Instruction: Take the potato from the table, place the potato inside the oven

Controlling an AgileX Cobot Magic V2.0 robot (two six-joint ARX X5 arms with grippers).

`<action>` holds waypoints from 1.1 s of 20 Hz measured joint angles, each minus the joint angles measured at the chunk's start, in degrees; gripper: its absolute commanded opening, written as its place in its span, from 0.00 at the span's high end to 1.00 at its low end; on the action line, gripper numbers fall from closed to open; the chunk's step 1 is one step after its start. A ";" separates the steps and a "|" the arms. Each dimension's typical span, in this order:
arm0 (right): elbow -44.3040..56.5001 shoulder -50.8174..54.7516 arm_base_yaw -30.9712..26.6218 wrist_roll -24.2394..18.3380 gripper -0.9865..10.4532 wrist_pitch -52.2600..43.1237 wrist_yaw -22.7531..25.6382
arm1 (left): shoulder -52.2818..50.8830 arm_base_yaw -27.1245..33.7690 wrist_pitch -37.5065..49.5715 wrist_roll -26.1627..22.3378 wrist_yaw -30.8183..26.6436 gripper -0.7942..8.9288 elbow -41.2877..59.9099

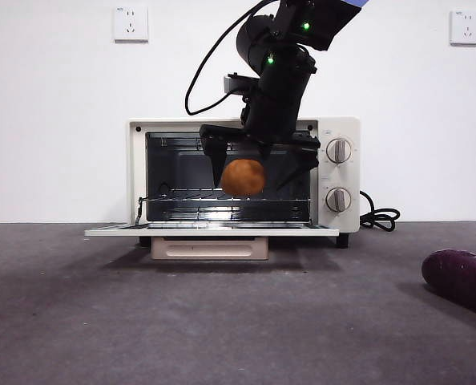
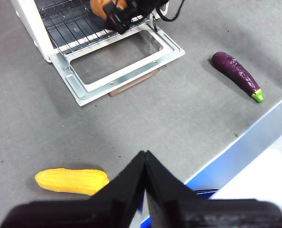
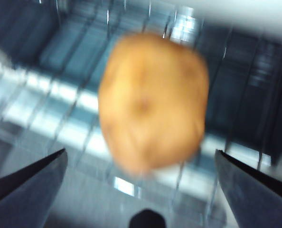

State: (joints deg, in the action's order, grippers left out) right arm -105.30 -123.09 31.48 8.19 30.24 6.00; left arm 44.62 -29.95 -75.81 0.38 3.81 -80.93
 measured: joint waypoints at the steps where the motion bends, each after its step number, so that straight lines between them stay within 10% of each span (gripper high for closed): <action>1: 0.02 0.87 0.00 0.02 0.33 2.49 0.00 | 0.00 0.00 0.00 -0.02 -0.79 0.92 0.00; 7: 0.17 14.19 0.28 2.58 0.34 18.49 -1.36 | 2.01 0.00 0.00 -0.50 -6.71 0.92 -0.02; 15: 0.17 35.60 9.84 2.93 0.89 35.65 6.40 | 13.25 0.02 7.78 -2.38 -6.86 0.92 0.00; 22: 0.17 52.59 17.70 3.15 0.93 41.90 9.92 | 17.57 8.66 13.81 -3.41 0.17 0.92 3.61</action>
State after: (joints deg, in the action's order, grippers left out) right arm -105.12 -70.50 49.19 11.33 72.14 15.92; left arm 62.19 -21.30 -62.00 -3.03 3.99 -77.32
